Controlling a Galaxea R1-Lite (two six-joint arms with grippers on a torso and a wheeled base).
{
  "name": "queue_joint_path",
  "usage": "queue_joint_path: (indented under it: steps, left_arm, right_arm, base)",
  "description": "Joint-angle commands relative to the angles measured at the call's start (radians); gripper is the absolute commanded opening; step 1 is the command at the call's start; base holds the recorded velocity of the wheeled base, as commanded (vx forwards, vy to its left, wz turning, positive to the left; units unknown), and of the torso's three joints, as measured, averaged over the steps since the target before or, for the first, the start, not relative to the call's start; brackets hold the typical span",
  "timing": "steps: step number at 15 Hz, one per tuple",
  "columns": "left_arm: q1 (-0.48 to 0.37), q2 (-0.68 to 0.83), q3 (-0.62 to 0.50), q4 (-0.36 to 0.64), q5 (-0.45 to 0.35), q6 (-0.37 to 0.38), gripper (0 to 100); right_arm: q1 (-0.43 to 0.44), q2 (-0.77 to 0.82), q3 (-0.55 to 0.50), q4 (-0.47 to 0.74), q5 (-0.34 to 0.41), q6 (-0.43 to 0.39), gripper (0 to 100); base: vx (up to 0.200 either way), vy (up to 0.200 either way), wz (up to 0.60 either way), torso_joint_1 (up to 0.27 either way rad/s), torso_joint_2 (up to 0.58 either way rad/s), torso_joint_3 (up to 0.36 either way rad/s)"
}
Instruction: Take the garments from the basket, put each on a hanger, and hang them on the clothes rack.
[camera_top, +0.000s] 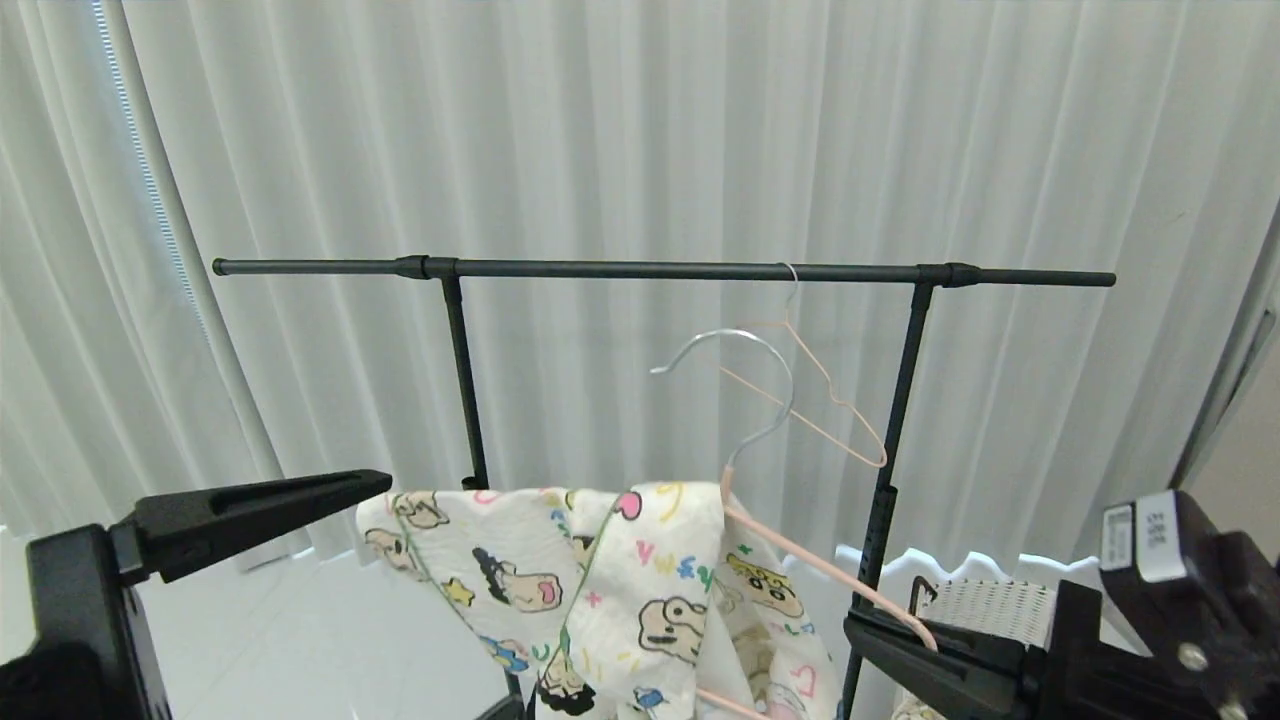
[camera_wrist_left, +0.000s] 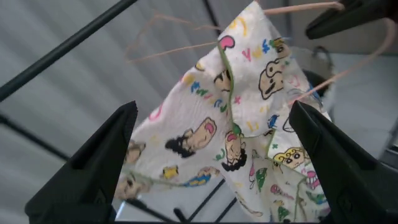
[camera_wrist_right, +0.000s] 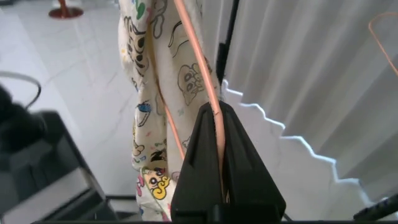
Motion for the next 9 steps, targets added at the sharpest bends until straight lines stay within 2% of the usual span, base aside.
queue_joint_path:
  steps: [1,3,5,7,9]
  left_arm:
    - [0.000,-0.021,0.027,0.000,-0.041,0.007,100]
    - [-0.023,0.022,0.035,0.000,-0.108,0.005,100]
    - [-0.119,0.042,0.076,-0.003,-0.199,-0.029,100]
    - [-0.188,0.059,0.102,-0.003,-0.209,-0.073,100]
    - [-0.309,0.070,0.126,-0.003,-0.208,-0.124,100]
  right_arm:
    - [0.090,-0.062,0.073,-0.002,0.001,-0.013,0]
    - [0.152,-0.076,0.131,-0.016,-0.001,-0.047,0]
    - [0.230,-0.088,0.188,-0.020,-0.001,-0.085,0]
    - [0.271,-0.091,0.194,-0.020,-0.002,-0.093,0]
    - [0.277,-0.091,0.194,-0.020,-0.002,-0.111,0]
  base:
    - [0.000,0.000,0.00,0.000,0.00,0.000]
    - [0.000,0.000,0.00,0.000,0.00,0.000]
    - [0.000,0.000,0.00,0.000,0.00,0.000]
    - [0.000,0.000,0.00,0.000,0.00,0.000]
    - [0.000,0.000,0.00,0.000,0.00,0.000]
